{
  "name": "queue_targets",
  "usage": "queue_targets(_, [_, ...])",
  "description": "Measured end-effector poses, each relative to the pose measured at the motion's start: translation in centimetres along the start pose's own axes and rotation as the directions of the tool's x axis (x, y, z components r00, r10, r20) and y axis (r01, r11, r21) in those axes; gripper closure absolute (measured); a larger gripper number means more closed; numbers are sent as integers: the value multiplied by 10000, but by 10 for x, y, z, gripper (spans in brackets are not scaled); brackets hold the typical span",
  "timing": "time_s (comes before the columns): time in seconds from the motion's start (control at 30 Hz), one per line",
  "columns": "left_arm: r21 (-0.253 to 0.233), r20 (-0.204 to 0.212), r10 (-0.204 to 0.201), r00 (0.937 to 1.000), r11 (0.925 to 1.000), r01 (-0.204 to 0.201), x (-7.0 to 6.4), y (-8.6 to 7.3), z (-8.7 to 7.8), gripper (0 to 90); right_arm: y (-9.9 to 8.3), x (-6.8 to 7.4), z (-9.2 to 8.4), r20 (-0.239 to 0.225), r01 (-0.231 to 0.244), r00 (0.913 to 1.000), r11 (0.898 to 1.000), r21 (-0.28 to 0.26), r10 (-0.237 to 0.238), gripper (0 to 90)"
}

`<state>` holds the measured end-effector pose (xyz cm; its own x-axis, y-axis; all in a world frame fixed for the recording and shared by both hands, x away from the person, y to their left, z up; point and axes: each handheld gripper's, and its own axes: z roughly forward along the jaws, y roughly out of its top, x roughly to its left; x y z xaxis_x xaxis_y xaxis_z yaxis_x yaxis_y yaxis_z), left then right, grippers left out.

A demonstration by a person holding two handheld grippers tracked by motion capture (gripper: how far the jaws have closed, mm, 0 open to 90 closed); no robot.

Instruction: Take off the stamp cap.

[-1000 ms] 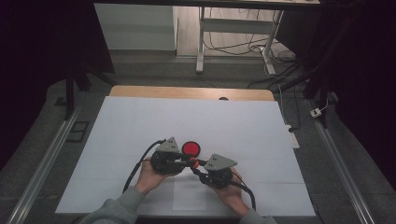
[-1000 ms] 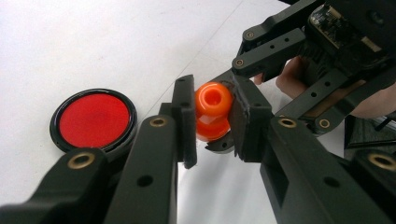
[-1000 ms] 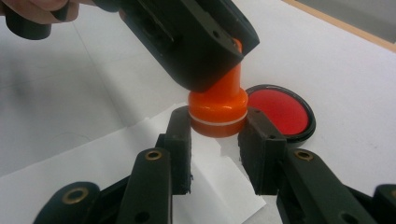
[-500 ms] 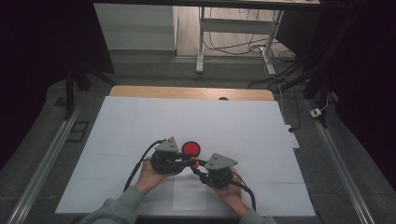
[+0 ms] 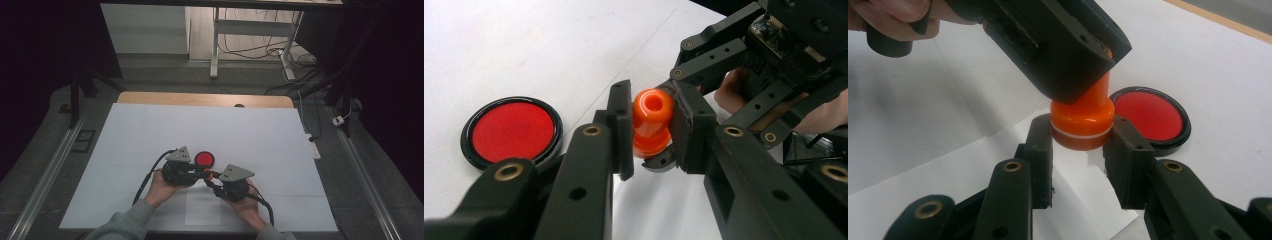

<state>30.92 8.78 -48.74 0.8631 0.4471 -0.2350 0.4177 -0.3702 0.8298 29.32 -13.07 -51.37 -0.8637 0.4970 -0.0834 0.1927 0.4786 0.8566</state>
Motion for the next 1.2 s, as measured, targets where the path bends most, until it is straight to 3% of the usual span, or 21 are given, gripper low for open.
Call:
queue_targets(0.47, [76, -305, 204, 9993, 9998, -202, -4, 0, 2, 723, 0, 0, -1, 5, 70, 10000, 10000, -65, -70, 648])
queue_targets(0.73, [-273, -630, 223, 9978, 9993, -240, -10, 0, 0, 728, -1, 0, -3, 94, 62, 9999, 9994, -349, -59, 650])
queue_targets(1.2, [-410, -363, -133, 9993, 9991, 118, -7, -2, -1, 731, -1, -2, -3, -145, -93, 9999, 9995, -296, 89, 651])
